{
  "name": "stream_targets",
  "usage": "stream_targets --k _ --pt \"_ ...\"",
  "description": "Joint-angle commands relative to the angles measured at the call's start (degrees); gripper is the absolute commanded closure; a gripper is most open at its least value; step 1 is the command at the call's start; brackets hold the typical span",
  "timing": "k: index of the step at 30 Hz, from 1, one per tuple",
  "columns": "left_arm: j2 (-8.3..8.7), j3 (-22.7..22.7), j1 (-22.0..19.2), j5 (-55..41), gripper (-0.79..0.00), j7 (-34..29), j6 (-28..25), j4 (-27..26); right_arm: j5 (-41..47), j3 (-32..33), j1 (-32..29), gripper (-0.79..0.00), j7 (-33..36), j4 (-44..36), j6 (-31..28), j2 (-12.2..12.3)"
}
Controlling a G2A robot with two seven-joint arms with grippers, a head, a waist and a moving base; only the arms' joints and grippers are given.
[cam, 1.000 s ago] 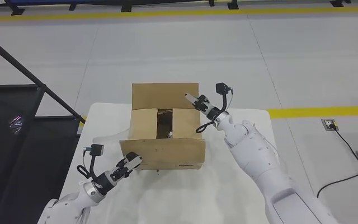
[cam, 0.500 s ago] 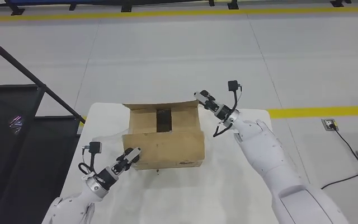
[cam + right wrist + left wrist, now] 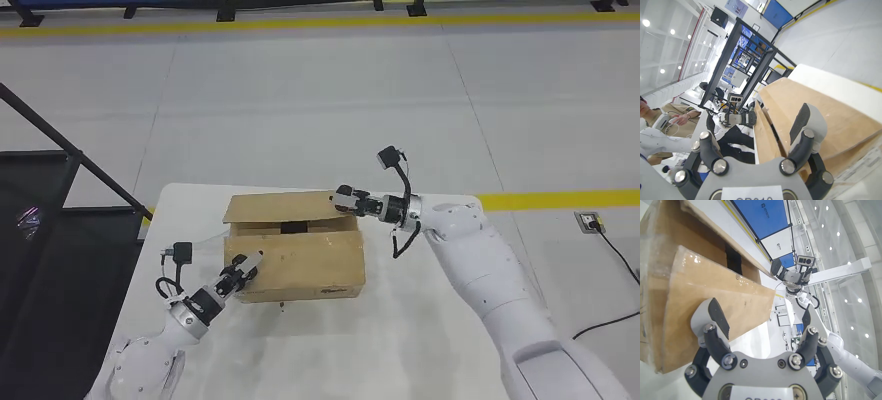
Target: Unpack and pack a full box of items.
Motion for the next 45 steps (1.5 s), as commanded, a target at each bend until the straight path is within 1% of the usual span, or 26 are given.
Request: stream_targets --k 1,3,6,12,14,16,19,22,26,27,28,30,32,34,35,38,41,45 --pt "-0.04 0.37 -0.40 0.10 -0.785 0.07 0.17 0.56 1.48 0.16 0.49 -0.785 4.55 0.46 4.55 0.50" --pt "-0.08 0.66 -0.87 0.13 -0.785 0.23 0.38 1.09 1.90 -0.09 1.01 -0.785 7.17 0.93 7.17 0.57" --pt "-0.14 0.92 -1.42 -0.01 -0.785 0.53 0.63 1.63 2.86 -0.35 0.92 -0.785 8.35 0.81 8.41 0.40" --pt "-0.31 1.96 -3.26 0.29 -0.785 1.02 1.24 3.26 3.59 -0.86 0.21 -0.785 7.53 1.82 12.35 0.09" --pt "-0.39 2.38 -3.79 0.74 -0.785 1.61 1.35 3.68 3.70 -1.17 -0.16 -0.785 7.62 2.09 12.73 -0.08" --pt "-0.47 2.22 -3.99 1.16 -0.785 3.58 1.14 3.72 4.30 -1.36 -0.75 -0.785 8.11 2.40 12.62 -0.24" --pt "-0.51 0.42 -3.01 0.43 -0.785 7.41 0.36 2.88 5.98 -1.32 -1.47 -0.785 9.70 2.70 12.21 -0.45" --pt "-0.40 -2.53 -0.88 0.26 -0.785 11.11 0.02 2.03 8.04 -0.97 -2.05 -0.785 11.63 2.61 11.63 -0.47" --pt "-0.32 -5.80 1.60 -0.36 -0.785 14.69 0.99 3.25 7.55 -1.24 -2.19 -0.785 11.47 2.58 11.47 -0.40" --pt "-0.38 -5.90 1.93 -2.00 -0.785 14.28 1.47 4.07 7.56 -1.27 -2.19 -0.785 11.44 2.60 11.44 -0.39" --pt "-0.48 -6.19 1.94 -5.86 -0.785 13.28 1.92 5.07 7.63 -1.32 -2.19 -0.785 11.40 2.59 11.40 -0.41" --pt "-0.46 -7.05 1.55 -5.93 -0.785 14.18 2.54 7.45 7.69 -1.51 -2.14 -0.785 11.43 2.63 11.44 -0.51" --pt "-0.81 -6.62 0.85 -10.28 -0.785 14.82 3.55 9.67 7.74 -1.75 -1.99 -0.785 11.46 2.76 11.46 -0.64" --pt "-1.02 -6.15 -0.33 -10.56 -0.785 16.54 4.60 12.05 7.78 -1.99 -1.81 -0.785 11.43 2.93 11.43 -0.79" --pt "-1.19 -5.55 -1.03 -12.34 -0.785 16.10 5.16 13.27 7.80 -2.10 -1.69 -0.785 11.40 3.03 11.41 -0.86" --pt "-1.50 -4.56 -4.07 -16.46 -0.785 13.57 6.56 17.92 7.80 -2.46 -1.39 -0.785 11.38 3.24 11.38 -1.08" --pt "-1.87 -3.75 -7.53 -19.94 -0.785 12.39 6.91 22.97 7.63 -2.84 -1.17 -0.785 11.35 3.37 11.36 -1.24" --pt "-2.52 -2.24 -13.03 -25.00 -0.785 10.26 6.88 30.68 7.63 -3.09 -0.98 -0.785 11.15 3.49 11.15 -1.34"
